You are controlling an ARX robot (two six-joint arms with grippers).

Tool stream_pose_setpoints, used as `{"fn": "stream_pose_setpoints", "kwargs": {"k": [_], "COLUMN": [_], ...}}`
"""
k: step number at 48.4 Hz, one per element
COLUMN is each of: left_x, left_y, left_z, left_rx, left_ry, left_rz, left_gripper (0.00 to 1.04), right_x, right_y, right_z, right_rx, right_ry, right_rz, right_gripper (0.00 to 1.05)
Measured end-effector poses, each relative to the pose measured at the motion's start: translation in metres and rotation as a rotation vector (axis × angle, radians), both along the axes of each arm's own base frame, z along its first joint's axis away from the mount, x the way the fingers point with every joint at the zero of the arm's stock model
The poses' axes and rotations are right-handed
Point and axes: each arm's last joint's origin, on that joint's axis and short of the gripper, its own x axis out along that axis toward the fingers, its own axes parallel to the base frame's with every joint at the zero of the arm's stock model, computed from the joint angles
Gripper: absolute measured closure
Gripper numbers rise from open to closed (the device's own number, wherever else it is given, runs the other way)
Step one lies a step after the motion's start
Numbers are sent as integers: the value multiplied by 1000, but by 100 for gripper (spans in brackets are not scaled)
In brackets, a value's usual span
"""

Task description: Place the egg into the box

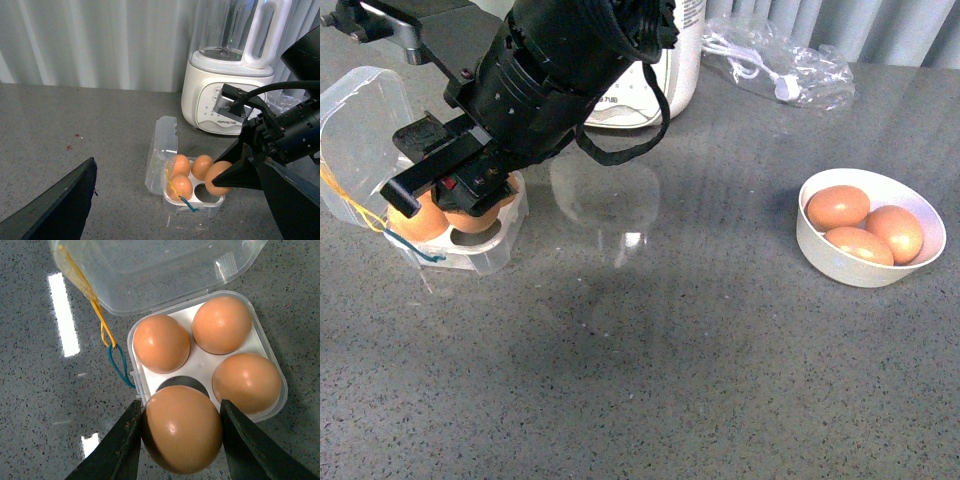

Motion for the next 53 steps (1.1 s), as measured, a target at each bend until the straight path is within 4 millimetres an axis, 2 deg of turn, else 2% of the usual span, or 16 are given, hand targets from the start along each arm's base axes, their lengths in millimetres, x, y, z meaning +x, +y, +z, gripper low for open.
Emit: {"fn": "stream_pose_setpoints", "kwargs": {"k": [4,11,19,21,26,30,35,37,40,45,49,53], "left_x": [0,0,0,0,0,0,0,0,0,0,0,0], "left_y": [0,0,0,0,0,0,0,0,0,0,0,0], "left_z": [0,0,0,0,0,0,0,0,0,0,0,0], "left_rx": [0,0,0,0,0,0,0,0,0,0,0,0], "left_ry": [0,0,0,0,0,0,0,0,0,0,0,0], "left_rz": [0,0,0,0,0,0,0,-2,0,0,-1,0], "left_gripper": [7,7,7,7,7,7,7,7,7,7,7,7], "right_x": [0,1,4,4,5,6,4,-4,-19,-46,-66,-93], "right_y": [5,5,-10,-16,-37,-60,-92,-112,-139,-179,-201,-227], "right_z": [-2,-3,3,6,19,32,36,36,34,37,38,31], "right_rx": [-17,-3,53,65,96,118,196,246,300,394,419,404], "right_ry": [-15,-19,-25,-34,-65,-112,-475,-597,-692,-764,-776,-760], "right_rz": [-3,-9,-87,-118,-250,-407,-817,-981,-1128,-1207,-1212,-1202], "right_gripper": [63,36,8,5,8,7,20,28,36,52,65,84]}}
